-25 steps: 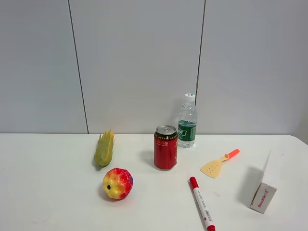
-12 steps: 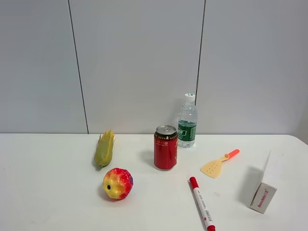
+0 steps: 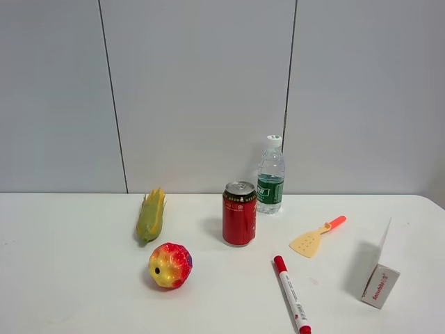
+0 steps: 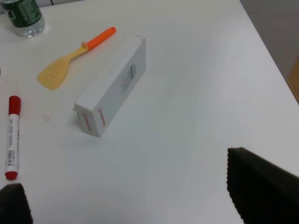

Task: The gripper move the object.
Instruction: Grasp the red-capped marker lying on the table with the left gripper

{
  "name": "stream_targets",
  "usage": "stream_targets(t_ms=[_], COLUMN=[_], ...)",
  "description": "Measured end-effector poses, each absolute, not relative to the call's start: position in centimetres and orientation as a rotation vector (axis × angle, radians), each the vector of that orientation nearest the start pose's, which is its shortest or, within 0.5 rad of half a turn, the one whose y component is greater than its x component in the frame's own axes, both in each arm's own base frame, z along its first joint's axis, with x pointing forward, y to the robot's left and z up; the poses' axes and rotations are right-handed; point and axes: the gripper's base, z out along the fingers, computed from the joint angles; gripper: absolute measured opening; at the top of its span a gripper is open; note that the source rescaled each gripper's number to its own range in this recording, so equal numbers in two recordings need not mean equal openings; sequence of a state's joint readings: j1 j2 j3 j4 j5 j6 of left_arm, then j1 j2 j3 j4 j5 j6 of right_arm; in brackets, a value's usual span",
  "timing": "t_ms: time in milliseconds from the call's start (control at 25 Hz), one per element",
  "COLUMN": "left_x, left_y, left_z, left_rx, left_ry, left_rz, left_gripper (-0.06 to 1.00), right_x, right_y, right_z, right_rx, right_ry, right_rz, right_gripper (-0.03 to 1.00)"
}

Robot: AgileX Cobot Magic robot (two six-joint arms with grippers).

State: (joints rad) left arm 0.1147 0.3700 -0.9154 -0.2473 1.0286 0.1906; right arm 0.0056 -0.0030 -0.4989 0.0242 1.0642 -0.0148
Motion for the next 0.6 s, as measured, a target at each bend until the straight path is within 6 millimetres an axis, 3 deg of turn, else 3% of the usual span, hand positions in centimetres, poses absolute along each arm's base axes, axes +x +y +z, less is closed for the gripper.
stream_targets(t_ms=[160,280,400,600], left_x=[7.9,13.5,19.9,28.6], left_y=[-1.2,-1.1,-1.9,-6.9], left_z=[44.0,46.1,46.7,45.7], left_rx=[0.132,0.185,0.273,0.502], left_ry=[1.987,2.021,2.078,2.127], left_rz=[-0.101,-0.147,-0.214,-0.264], left_gripper=[1.0,1.0,1.0,1.0], right_x=[-0.5,-0.5,-0.5,-0.5], right_y=[0.2,0.2,0.2,0.2], right_z=[27.7,27.7,27.7,27.7], right_rx=[-0.022,-0.022,-0.022,-0.022], right_ry=[2.046,2.046,2.046,2.046], right_rz=[0.023,0.023,0.023,0.023], right_gripper=[1.0,1.0,1.0,1.0])
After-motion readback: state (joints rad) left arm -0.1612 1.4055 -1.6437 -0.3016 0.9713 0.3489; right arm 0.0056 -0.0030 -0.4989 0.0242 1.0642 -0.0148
